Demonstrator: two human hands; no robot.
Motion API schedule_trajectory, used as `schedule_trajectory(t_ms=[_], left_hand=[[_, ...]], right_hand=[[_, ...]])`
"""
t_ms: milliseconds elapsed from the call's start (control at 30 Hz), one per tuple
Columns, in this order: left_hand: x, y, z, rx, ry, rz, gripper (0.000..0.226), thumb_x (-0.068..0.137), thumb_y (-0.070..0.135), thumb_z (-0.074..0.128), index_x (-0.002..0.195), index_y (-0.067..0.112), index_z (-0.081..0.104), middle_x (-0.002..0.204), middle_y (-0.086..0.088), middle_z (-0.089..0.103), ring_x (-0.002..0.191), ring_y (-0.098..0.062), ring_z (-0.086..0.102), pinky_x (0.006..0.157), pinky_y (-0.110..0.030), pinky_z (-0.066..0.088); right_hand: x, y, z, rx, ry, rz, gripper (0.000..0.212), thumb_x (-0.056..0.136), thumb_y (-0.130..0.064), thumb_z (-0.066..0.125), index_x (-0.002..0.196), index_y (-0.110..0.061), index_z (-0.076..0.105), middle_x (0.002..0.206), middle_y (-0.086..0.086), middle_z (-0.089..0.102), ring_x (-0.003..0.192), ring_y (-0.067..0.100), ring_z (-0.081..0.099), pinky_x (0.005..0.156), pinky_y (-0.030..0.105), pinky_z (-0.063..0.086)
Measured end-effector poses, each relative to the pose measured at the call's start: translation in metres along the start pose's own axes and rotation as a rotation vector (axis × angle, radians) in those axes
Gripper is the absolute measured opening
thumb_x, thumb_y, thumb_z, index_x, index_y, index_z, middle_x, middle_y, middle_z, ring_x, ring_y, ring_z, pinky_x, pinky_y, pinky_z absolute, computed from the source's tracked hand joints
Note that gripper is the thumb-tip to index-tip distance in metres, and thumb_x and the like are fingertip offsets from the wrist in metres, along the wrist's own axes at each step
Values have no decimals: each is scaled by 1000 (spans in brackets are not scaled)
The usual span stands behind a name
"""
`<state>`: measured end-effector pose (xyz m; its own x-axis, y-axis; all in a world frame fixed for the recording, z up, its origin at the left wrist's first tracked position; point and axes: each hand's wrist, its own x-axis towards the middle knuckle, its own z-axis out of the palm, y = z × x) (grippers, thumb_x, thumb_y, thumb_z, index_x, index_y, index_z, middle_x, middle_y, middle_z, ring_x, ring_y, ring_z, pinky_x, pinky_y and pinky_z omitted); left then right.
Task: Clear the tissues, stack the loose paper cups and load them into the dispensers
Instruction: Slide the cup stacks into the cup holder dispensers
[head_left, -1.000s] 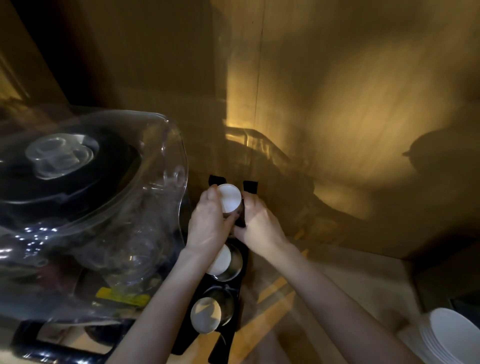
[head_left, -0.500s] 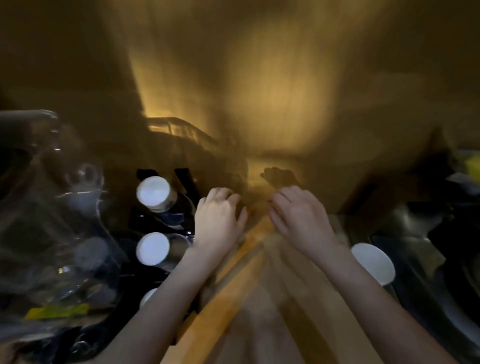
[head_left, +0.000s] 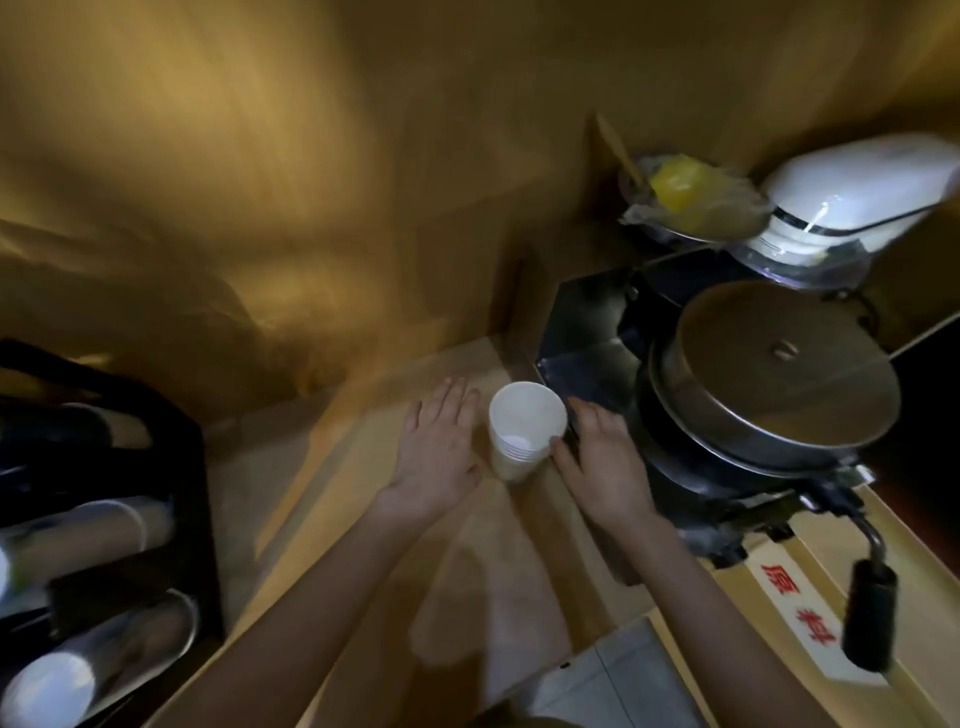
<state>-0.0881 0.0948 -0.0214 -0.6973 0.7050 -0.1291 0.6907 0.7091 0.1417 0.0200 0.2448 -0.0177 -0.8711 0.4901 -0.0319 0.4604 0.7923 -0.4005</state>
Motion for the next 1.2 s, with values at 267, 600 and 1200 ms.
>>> schedule_trajectory(t_ms=[267,600,1200], left_hand=[[27,30,23,-594,-91,-31,115,63,31,81,146,8,5,154,-13,14,141,-24,20,105,-20,23],[17,11,11,-751,163,-330,89,50,27,89,119,6,38,123,-12,52,114,-27,50,76,-26,36],[-156,-58,-61,-429,937,158,81,67,30,79,122,15,21,136,-17,31,133,-28,35,111,-38,34]], right_hand=[[3,4,28,441,-137,144,55,86,-21,47,138,-12,33,140,13,49,128,27,46,108,39,37],[-1,-20,23,868,-74,185,25,89,-19,51,113,-17,59,109,1,66,105,20,62,97,41,47],[-30,-162,12,1682,-1166,-178,95,50,-54,80,124,-4,48,110,16,66,99,33,65,83,46,54]])
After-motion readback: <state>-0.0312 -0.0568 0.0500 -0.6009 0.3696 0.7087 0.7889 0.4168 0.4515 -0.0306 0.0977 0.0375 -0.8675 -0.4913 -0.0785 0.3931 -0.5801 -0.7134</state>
